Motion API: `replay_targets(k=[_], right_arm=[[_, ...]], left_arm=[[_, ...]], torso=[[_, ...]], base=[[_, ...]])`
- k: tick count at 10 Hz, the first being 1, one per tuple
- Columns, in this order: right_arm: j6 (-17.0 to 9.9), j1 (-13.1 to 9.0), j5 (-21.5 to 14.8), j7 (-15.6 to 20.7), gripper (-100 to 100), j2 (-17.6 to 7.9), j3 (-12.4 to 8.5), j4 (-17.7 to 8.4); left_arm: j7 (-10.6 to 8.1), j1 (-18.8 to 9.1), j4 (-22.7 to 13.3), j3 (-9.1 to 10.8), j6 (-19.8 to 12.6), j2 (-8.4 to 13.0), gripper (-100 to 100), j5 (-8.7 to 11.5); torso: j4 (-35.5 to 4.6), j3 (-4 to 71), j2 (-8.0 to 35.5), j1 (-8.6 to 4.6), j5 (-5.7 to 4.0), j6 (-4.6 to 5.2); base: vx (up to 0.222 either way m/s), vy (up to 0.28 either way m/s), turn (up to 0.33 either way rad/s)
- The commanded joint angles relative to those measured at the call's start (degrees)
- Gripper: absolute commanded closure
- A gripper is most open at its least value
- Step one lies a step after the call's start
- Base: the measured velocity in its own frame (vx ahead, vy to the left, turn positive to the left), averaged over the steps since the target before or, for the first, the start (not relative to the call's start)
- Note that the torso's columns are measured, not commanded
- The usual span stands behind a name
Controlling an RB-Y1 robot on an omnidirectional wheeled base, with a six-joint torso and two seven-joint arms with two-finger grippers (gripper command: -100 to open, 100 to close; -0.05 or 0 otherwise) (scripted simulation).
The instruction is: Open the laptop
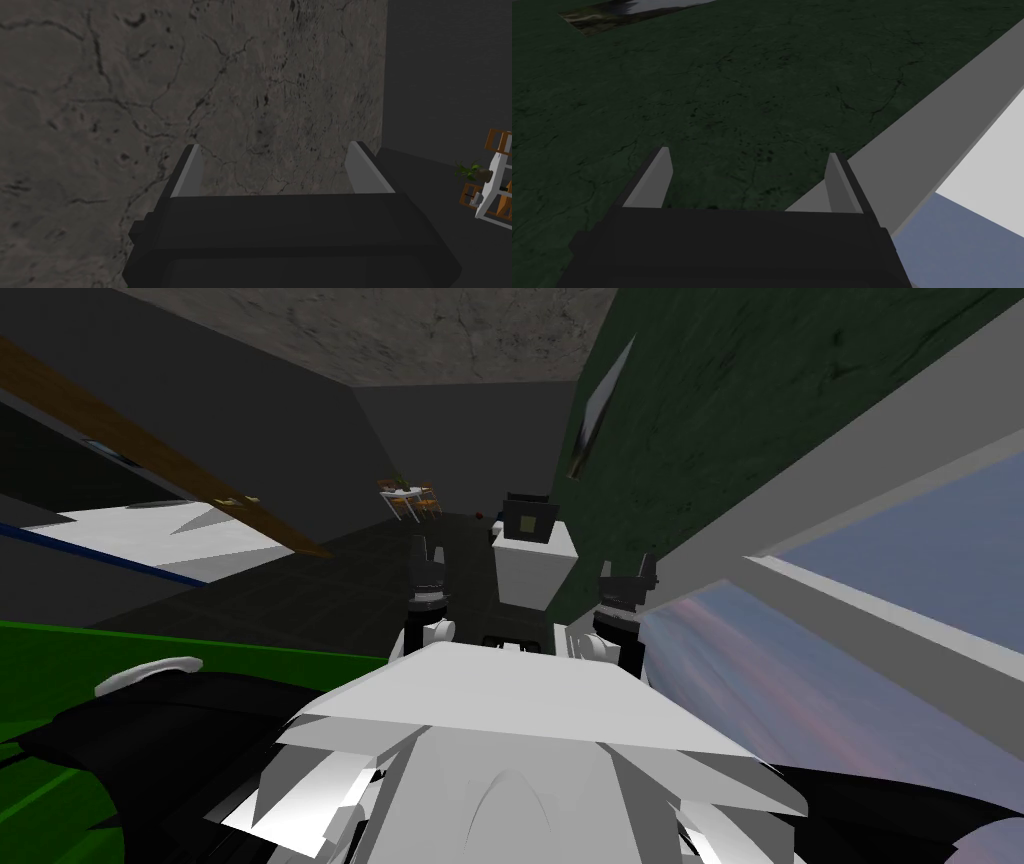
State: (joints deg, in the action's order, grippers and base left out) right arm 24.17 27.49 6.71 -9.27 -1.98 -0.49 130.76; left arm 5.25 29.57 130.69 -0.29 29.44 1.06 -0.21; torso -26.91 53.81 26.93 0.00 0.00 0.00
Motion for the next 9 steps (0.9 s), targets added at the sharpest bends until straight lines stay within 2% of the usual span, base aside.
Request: replay_targets(k=[1, 2, 3, 5, 9], right_arm=[[0.0, 0.0, 0.0, 0.0, 0, 0.0, 0.0, 0.0], [0.0, 0.0, 0.0, 0.0, 0, 0.0, 0.0, 0.0], [-0.02, -0.21, -1.01, 0.47, -100, -2.54, -0.51, -0.73], [-0.05, -0.48, -2.44, 1.13, -100, -5.19, -1.24, -1.69], [-0.08, -1.26, -6.67, 3.07, -100, -11.72, -3.38, -4.36]], left_arm=[[0.0, 0.0, 0.0, 0.0, 0.0, 0.0, 0, 0.0], [0.0, 0.0, 0.0, 0.0, 0.0, 0.0, 0, 0.0], [0.0, 0.0, 0.0, 0.0, 0.0, 0.0, 0, 0.0], [0.0, 0.02, -0.02, -0.01, 0.0, -0.01, 0, 0.0], [0.0, 0.02, -0.02, -0.02, 0.0, -0.02, 0, 0.0]], torso=[[-4.23, 8.46, 4.23, 0.0, 0.0, 0.0], [-8.46, 16.91, 8.46, 0.0, 0.0, 0.0], [-12.69, 25.38, 12.69, 0.0, 0.0, 0.0], [-15.08, 30.56, 14.97, 0.23, 0.07, 0.0], [-15.37, 30.76, 15.35, 0.11, 0.04, 0.0]], base=[[0.0, 0.0, 0.0], [0.0, 0.0, 0.0], [0.048, 0.043, -0.026], [0.084, 0.113, -0.032], [0.11, 0.16, -0.041]])
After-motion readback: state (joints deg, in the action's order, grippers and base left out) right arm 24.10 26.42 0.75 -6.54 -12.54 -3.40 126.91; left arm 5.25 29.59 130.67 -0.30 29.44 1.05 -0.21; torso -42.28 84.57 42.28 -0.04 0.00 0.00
